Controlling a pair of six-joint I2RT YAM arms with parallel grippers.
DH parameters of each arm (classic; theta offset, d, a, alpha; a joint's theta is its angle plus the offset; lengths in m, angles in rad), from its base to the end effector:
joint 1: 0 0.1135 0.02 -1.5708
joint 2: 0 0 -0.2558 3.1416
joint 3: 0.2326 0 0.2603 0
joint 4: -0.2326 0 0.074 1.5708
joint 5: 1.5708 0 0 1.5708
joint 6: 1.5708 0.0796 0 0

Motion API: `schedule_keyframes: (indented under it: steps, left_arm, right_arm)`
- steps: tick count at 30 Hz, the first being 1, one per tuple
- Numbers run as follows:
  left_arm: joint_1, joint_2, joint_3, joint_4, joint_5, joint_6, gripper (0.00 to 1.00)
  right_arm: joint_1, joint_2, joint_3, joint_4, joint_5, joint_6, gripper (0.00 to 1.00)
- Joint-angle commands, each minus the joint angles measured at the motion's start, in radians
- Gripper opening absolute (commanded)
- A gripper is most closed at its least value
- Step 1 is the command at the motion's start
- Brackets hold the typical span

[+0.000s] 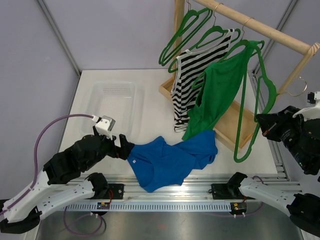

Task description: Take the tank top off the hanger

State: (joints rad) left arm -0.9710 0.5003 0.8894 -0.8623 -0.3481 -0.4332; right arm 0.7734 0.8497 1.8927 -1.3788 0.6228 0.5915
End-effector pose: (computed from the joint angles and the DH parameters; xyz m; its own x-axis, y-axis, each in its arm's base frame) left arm 0.1012 -0.0999 0.3200 -0.4873 0.0135 -0.8732 0.4407 0.8670 -0.2325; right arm 0.0738 0.0071 0.5090 -0.2924 0.3475 -0.8909 -0.0124 0.9302 0.3669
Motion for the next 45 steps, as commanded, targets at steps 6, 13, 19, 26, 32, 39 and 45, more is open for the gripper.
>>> schedule_keyframes:
  steps: [6, 13, 19, 26, 32, 39, 45]
  left_arm:
    - [-0.003, -0.011, -0.004, 0.06, 0.009, 0.017, 0.99]
    - [-0.002, -0.032, -0.012, 0.071, 0.026, 0.02, 0.99]
    - [-0.003, -0.048, -0.017, 0.08, 0.049, 0.028, 0.99]
    - [-0.003, -0.055, -0.021, 0.091, 0.072, 0.034, 0.99]
    - [-0.003, -0.059, -0.026, 0.095, 0.087, 0.036, 0.99]
    - [-0.005, -0.063, -0.033, 0.108, 0.112, 0.04, 0.99]
    - [-0.005, -0.057, -0.035, 0.112, 0.135, 0.045, 0.99]
  right_arm:
    - [0.004, 0.123, -0.011, -0.247, 0.222, 0.091, 0.0]
    - [-0.003, 0.337, 0.157, -0.246, 0.327, 0.059, 0.0]
    - [-0.17, 0.405, 0.249, -0.244, 0.293, 0.013, 0.0]
    - [-0.238, 0.479, 0.366, -0.244, 0.247, -0.035, 0.0]
    - [-0.302, 0.583, 0.505, -0.244, 0.189, -0.11, 0.0]
    - [-0.423, 0.646, 0.598, -0.244, 0.163, -0.174, 0.0]
    - [-0.499, 0.689, 0.608, -0.24, 0.085, -0.219, 0.0]
